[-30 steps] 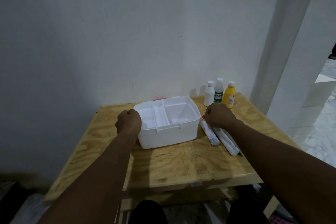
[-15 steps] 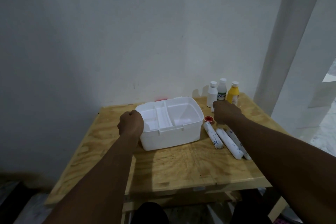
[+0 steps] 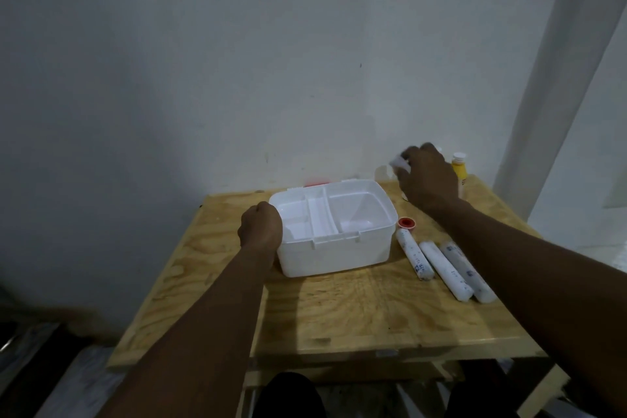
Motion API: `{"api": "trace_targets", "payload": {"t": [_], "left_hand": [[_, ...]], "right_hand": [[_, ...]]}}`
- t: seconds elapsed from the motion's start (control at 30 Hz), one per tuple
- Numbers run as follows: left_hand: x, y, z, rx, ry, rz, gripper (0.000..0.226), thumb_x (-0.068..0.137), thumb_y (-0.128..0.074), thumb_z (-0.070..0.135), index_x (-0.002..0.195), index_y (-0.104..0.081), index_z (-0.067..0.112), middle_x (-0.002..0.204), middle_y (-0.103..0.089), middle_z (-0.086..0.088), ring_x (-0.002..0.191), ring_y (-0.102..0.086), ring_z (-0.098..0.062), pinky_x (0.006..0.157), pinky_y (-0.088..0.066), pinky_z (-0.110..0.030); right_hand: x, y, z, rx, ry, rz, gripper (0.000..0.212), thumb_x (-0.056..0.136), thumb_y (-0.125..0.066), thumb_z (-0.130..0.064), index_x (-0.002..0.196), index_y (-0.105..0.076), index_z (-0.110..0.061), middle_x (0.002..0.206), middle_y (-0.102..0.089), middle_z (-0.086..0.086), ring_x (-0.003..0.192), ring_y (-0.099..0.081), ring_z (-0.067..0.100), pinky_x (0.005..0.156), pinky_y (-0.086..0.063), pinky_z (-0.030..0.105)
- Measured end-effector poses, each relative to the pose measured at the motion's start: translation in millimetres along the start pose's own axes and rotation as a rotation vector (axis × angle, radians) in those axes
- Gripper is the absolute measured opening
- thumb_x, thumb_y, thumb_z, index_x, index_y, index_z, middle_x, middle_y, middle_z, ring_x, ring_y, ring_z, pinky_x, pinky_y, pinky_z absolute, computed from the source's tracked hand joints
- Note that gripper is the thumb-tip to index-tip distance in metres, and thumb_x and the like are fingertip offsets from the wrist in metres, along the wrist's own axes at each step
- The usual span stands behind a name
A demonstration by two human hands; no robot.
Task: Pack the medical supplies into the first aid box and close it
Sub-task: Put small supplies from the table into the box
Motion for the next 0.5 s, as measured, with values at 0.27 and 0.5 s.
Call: {"api": "trace_targets", "payload": {"t": [0.27,0.5], "left_hand": [[0,-2,-17,-0.148,0.073,-0.133,0.049,0.087,-0.031,0.035,0.111,-0.063,0.008,0.108,-0.069,-0.017,0.094,-0.065,-0.034,0.090,-0.054,-0.048],[-9,9,-13,-0.036,0.005,-0.221,0.034,0.095,-0.046,0.024,0.111,-0.066,0.002,0.111,-0.069,-0.019,0.093,-0.062,-0.033,0.093,-0.054,-0.048]], "right_hand": [[-59,-8,-174,0.264,0.510,-0.399,0.025,0.083,-0.075,-0.028,0.105,-0.066,-0.020,0.101,-0.067,-0.004,0.083,-0.055,0.009,0.076,-0.049,0.032],[-100,-33,-195,0.090,0.645,-0.523,0.019,0.085,-0.062,-0.008,0.098,-0.071,-0.019,0.105,-0.068,0.000,0.095,-0.062,0.020,0.079,-0.051,0.036]]}}
Point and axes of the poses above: each hand's wrist, its own x-axis towards the middle knuckle, its own y-axis out of the back of the hand, z = x × y, the point moved 9 cm from there along x, towards the middle knuckle
